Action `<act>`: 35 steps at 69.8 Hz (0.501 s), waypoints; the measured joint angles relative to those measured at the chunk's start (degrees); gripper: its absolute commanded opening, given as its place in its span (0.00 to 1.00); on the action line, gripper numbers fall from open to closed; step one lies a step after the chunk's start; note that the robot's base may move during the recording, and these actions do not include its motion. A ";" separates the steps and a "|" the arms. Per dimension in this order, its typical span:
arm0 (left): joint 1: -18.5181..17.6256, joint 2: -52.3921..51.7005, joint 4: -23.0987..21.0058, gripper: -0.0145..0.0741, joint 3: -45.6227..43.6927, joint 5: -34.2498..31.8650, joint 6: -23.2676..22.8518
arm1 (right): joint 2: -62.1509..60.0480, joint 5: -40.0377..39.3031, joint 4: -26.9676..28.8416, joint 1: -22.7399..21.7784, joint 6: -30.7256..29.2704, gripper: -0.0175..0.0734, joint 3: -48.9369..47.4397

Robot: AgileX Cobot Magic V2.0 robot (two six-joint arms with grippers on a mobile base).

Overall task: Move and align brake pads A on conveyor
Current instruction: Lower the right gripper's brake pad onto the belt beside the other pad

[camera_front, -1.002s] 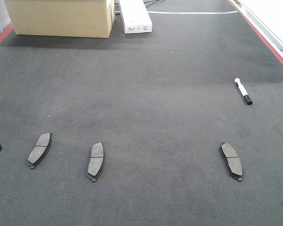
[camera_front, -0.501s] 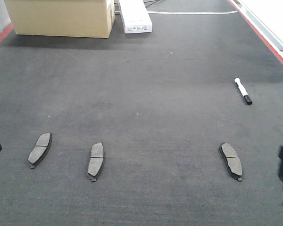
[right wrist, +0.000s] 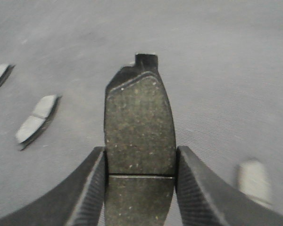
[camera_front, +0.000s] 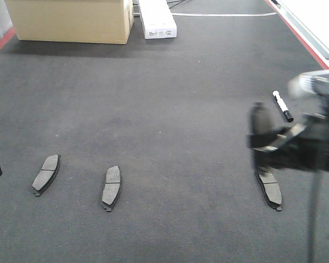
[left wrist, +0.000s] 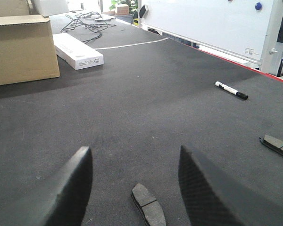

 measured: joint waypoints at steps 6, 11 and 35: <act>0.00 0.00 0.00 0.62 0.00 0.00 0.00 | 4.86 0.07 -0.10 2.92 1.41 0.22 -2.70; 0.00 0.00 0.00 0.62 0.00 0.00 0.00 | 9.26 0.72 -0.95 4.92 4.04 0.22 -4.69; 0.00 0.00 0.00 0.62 0.00 0.00 0.00 | 28.45 5.66 -12.00 6.63 22.21 0.23 -13.80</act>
